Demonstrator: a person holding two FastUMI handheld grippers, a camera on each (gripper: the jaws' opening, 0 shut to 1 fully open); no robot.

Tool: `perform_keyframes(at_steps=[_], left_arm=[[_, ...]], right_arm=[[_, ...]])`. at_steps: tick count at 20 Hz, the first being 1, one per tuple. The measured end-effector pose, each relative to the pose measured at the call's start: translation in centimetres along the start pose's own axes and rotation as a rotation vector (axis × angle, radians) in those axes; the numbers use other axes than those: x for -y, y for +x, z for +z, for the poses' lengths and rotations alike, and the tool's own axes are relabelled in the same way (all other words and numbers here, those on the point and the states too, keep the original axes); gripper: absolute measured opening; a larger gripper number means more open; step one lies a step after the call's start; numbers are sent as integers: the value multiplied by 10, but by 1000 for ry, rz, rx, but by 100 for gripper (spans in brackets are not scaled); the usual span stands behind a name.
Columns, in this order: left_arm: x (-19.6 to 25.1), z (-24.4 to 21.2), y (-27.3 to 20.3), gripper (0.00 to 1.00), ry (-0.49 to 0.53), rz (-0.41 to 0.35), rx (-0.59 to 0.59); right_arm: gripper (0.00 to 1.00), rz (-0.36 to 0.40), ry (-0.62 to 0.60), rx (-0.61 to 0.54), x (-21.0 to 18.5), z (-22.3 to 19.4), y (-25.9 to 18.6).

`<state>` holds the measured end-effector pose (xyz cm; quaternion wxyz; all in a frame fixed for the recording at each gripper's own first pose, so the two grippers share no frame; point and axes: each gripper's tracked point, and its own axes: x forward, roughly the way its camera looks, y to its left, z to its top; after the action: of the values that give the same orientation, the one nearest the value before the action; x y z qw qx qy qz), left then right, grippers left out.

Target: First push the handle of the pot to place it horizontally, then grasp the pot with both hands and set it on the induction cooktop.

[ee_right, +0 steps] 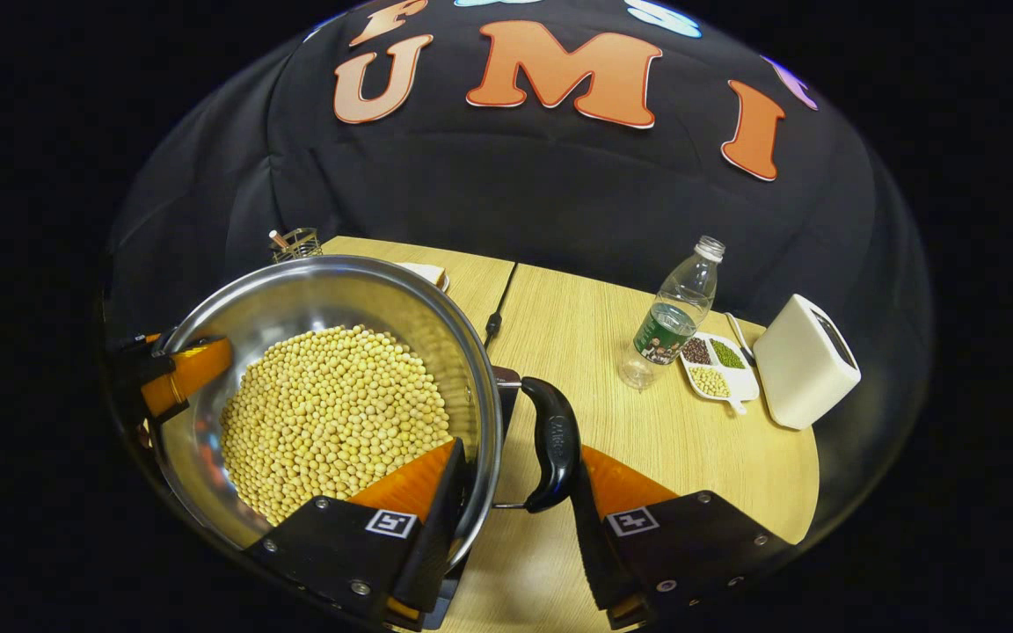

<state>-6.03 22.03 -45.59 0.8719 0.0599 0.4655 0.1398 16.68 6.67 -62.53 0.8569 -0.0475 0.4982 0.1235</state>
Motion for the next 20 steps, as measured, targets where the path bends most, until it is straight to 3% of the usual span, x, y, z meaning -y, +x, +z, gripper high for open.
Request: perform_keyframes(at_steps=[6, 18, 19, 20], left_arm=[[5, -8, 9, 78, -2, -19, -42], [9, -15, 17, 75, -5, -60, -57], [10, -15, 18, 77, -5, -64, -59], [10, -13, 18, 75, -4, -66, -54]], right_arm=[[64, -11, -4, -36, -4, 4, 7], [64, -17, 4, -53, -4, 8, 12], [68, -17, 6, -56, -3, 9, 11], [64, -17, 9, -58, -2, 10, 12]])
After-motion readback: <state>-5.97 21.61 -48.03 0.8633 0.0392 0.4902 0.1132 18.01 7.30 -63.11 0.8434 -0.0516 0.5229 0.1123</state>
